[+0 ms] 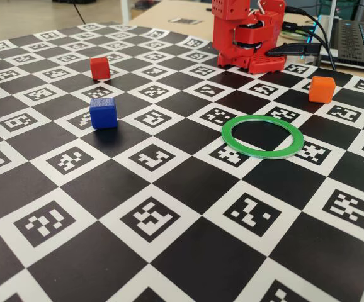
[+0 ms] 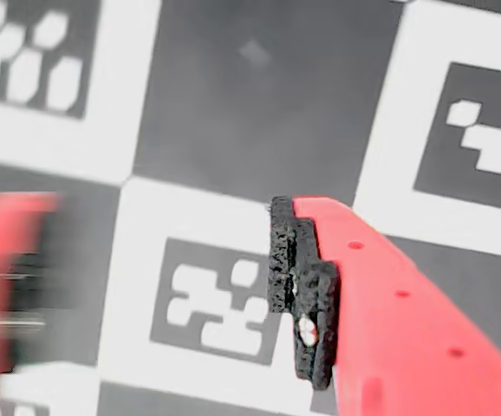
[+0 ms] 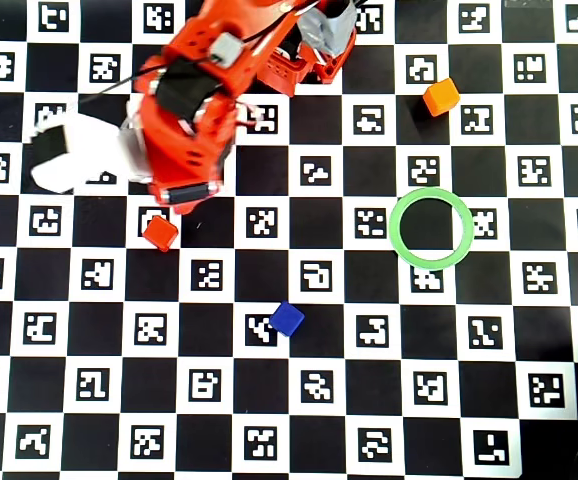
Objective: Grab the red cube then put it in the green circle then put the blue cube on top and finally the orange cube on top
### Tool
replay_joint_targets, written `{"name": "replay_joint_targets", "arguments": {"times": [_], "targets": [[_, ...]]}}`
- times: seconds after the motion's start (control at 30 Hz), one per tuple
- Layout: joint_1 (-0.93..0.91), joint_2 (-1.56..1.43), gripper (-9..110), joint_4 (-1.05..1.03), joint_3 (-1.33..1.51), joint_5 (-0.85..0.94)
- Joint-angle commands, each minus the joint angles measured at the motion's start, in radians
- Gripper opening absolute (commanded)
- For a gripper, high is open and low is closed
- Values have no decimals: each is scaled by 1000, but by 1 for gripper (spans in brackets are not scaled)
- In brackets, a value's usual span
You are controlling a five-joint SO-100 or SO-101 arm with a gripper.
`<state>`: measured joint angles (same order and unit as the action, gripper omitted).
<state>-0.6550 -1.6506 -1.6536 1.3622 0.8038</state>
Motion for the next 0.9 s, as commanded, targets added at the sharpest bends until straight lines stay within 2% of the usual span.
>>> {"name": "replay_joint_targets", "arguments": {"times": [0.0, 0.27, 0.87], "targets": [[-43, 0, 34, 5, -75, -25], [-92, 32, 44, 137, 63, -106], [-78, 156, 47, 549, 434, -107]]}}
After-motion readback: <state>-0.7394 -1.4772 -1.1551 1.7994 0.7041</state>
